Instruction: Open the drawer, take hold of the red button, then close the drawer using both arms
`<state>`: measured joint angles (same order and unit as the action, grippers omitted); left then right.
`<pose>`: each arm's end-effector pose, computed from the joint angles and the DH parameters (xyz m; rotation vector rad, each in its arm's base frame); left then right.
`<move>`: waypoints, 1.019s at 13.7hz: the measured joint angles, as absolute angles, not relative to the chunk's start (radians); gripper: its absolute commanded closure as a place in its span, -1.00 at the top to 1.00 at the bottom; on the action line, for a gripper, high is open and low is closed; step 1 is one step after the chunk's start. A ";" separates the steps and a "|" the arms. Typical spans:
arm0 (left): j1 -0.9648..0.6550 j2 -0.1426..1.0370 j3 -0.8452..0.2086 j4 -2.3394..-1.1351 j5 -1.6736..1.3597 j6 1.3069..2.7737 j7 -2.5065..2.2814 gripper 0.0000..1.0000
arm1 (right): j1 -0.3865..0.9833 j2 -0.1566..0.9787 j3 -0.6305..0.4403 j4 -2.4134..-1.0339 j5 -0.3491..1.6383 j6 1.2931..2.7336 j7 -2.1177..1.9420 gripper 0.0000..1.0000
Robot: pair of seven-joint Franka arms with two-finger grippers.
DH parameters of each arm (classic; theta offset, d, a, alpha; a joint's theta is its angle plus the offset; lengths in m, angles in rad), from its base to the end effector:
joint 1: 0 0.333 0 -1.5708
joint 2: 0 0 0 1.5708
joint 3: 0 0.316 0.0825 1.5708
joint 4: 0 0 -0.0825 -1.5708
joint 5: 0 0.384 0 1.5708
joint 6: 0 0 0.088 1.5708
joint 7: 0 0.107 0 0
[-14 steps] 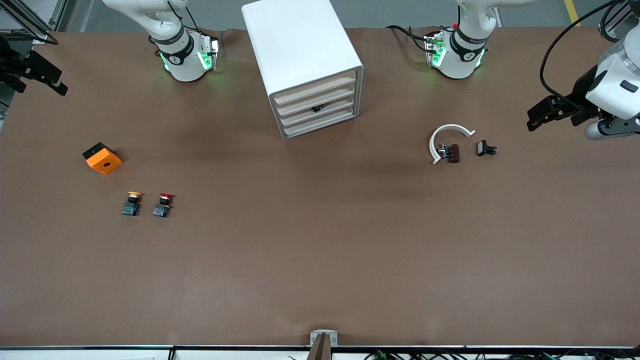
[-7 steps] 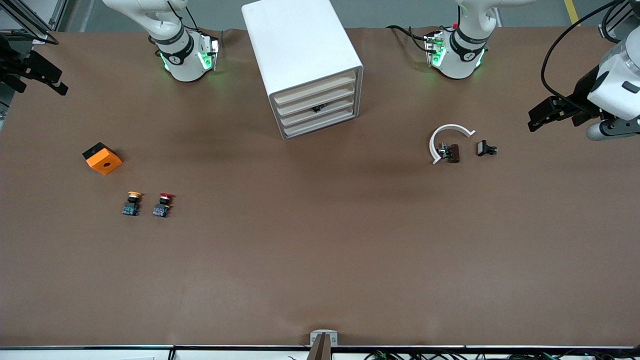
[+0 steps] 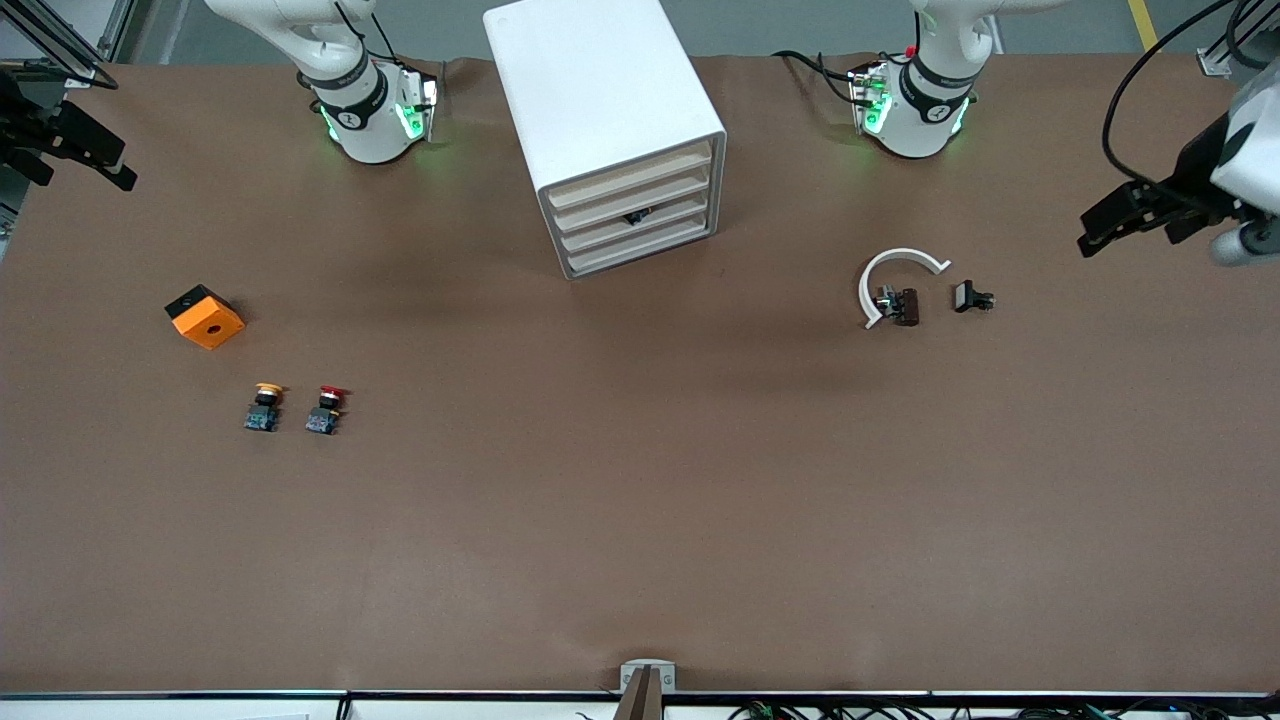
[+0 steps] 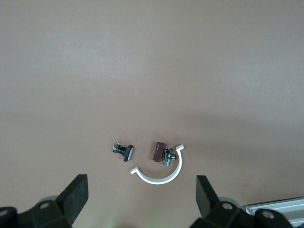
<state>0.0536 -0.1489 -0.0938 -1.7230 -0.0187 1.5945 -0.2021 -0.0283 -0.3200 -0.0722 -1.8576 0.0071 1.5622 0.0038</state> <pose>0.5087 -0.0261 0.6334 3.1239 0.2552 0.0298 0.4481 -0.0500 0.6489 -3.1087 0.1568 -0.0392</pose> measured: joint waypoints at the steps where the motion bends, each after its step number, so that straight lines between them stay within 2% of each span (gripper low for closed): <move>1: 0.062 -0.223 -0.093 -1.805 -0.029 1.632 -0.199 1.00 | -0.028 -0.320 -0.072 -1.858 0.007 1.562 0.004 1.00; 4: 0.062 -0.442 -0.095 -2.049 -0.036 1.690 -0.195 1.00 | -0.028 -0.320 -0.072 -1.859 0.007 1.562 0.004 1.00; 7: 0.060 -0.554 -0.100 -2.172 -0.036 1.709 -0.179 1.00 | -0.028 -0.320 -0.072 -1.859 0.007 1.562 0.004 1.00; 10: 0.052 -0.597 -0.117 -2.207 -0.036 1.719 -0.178 1.00 | -0.028 -0.320 -0.072 -1.859 0.007 1.562 0.004 1.00; 14: 0.052 -0.596 -0.124 -2.208 -0.037 1.732 -0.178 1.00 | -0.028 -0.320 -0.072 -1.859 0.007 1.561 0.004 1.00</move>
<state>0.0520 -0.5963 -0.1243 -2.2082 -0.0365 1.7316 -0.1783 -0.0283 -0.3196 -0.0718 -1.8590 0.0071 1.5609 0.0038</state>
